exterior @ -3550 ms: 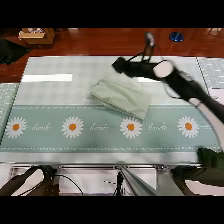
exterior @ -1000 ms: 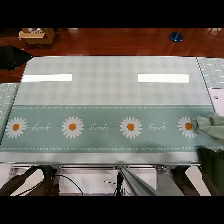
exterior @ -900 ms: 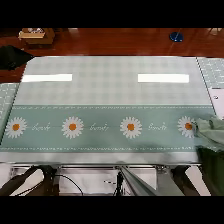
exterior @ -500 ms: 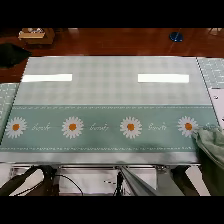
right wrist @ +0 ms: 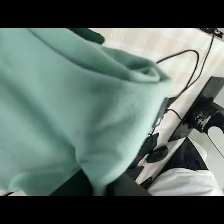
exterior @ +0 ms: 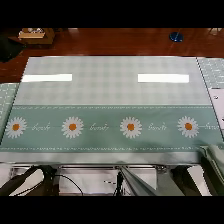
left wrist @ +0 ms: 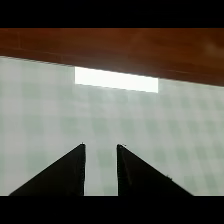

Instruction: Fold the shirts.

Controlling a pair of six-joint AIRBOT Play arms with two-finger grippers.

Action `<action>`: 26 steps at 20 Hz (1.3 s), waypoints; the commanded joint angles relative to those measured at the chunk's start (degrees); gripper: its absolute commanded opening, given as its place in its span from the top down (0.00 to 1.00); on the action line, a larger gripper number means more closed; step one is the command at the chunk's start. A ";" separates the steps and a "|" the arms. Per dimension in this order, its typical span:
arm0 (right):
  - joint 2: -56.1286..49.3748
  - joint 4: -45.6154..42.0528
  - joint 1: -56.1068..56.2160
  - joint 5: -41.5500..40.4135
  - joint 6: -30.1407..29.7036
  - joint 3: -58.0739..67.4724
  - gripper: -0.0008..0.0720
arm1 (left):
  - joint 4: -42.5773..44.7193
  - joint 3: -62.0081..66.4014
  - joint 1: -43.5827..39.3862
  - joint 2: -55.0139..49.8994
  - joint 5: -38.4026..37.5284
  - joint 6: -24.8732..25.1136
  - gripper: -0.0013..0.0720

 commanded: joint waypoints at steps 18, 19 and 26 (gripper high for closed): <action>2.27 12.92 -6.29 -23.93 -1.14 -0.68 0.74 | 0.20 0.02 0.04 -0.28 6.78 -0.22 0.63; 2.27 24.65 -3.54 -28.74 -3.85 0.02 0.95 | 0.17 0.02 0.02 -0.42 6.78 -0.17 0.63; -4.02 83.82 37.77 -50.03 -25.81 9.14 0.95 | 2.12 0.02 -6.51 -10.43 -7.13 5.25 0.62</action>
